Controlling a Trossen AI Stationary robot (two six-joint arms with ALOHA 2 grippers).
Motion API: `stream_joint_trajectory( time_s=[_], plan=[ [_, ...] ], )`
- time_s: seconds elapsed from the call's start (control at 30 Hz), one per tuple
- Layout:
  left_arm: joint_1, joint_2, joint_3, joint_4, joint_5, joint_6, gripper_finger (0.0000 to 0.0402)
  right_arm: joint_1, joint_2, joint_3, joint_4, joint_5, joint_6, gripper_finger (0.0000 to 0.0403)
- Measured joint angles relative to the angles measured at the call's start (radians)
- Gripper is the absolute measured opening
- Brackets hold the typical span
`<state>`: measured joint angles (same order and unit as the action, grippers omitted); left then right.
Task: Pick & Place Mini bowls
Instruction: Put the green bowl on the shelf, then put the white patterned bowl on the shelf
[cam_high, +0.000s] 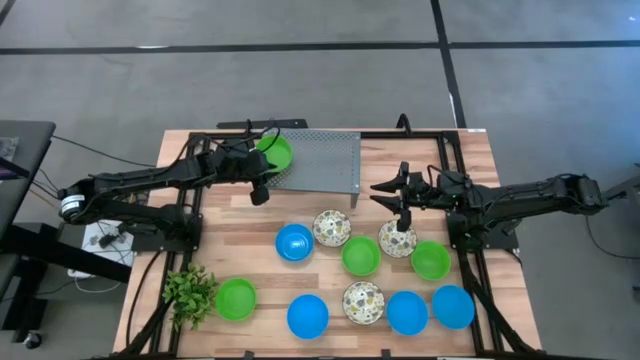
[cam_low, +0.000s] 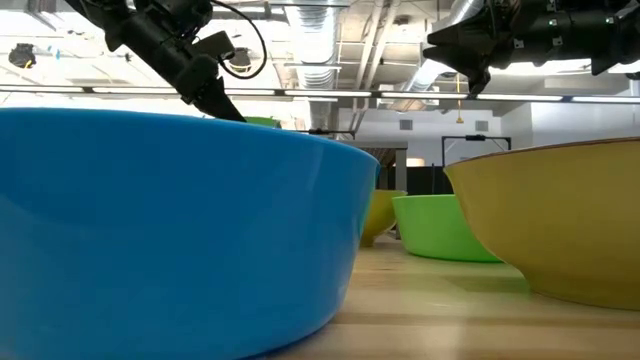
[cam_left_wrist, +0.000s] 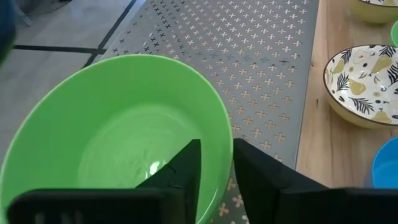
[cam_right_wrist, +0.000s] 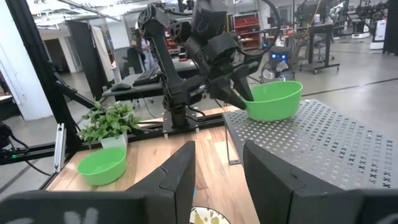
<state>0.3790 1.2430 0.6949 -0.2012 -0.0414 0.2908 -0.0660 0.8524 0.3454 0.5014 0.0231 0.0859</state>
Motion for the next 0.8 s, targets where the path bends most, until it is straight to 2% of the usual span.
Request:
stream_joint_trajectory(
  time_s=[0.57,0.8],
  plan=[
    [0.0,-0.003,0.0,0.008,0.0,0.001,0.0183,-0.001,0.0,0.0,0.0,0.0,-0.015,0.0123],
    [-0.019,-0.113,-0.002,0.009,-0.003,0.001,0.0219,0.0,0.0,0.0,0.0,0.0,-0.015,0.0122]
  ],
)
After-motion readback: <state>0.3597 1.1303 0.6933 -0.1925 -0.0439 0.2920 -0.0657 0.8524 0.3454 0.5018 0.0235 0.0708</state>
